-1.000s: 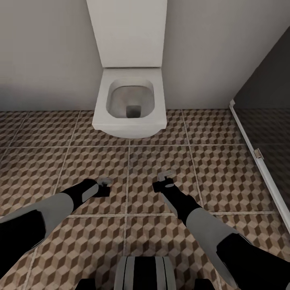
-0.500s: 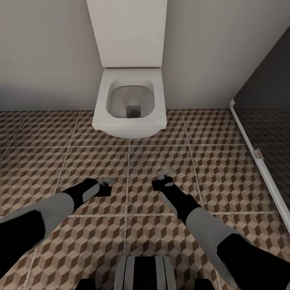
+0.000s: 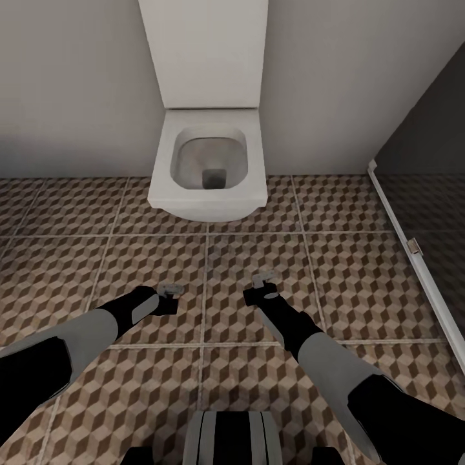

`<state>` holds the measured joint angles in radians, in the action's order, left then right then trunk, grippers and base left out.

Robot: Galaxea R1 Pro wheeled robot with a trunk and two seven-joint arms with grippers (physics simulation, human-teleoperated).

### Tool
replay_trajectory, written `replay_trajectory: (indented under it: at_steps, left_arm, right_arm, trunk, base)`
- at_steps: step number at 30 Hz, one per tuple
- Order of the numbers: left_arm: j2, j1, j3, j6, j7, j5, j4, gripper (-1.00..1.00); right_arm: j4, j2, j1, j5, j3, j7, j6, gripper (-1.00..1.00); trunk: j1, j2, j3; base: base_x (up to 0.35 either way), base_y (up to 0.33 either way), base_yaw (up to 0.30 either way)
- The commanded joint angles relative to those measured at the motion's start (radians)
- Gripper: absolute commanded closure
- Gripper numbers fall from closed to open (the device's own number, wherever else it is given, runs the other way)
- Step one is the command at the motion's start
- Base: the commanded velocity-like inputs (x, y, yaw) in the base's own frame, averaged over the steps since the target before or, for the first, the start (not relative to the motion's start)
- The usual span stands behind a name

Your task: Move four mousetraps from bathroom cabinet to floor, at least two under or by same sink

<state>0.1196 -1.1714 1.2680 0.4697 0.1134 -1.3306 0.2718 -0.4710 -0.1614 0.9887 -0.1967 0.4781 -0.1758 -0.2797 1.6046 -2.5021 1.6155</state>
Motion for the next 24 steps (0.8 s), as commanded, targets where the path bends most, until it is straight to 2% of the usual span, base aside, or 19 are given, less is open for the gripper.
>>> replay_trajectory:
  at_steps: [1,16,24]
  left_arm:
    - [0.002,-0.001,0.005,0.003,0.011,-0.007,0.004,1.0]
    - [0.003,-0.001,0.005,0.003,0.011,-0.007,0.004,1.0]
    - [0.003,-0.001,0.005,0.003,0.011,-0.007,0.004,1.0]
  right_arm:
    - [-0.001,0.001,0.001,-0.012,0.008,-0.008,-0.004,1.0]
    - [-0.001,0.002,0.001,-0.012,0.009,-0.008,-0.004,1.0]
    - [-0.001,0.003,0.001,-0.012,0.01,-0.008,-0.004,1.0]
  trunk:
    - [0.0,0.0,0.001]
    - [0.0,0.0,0.001]
    - [0.0,0.0,0.001]
  base:
    - [0.0,0.0,0.0]
    - [0.001,0.0,0.0]
    - [0.149,0.0,0.0]
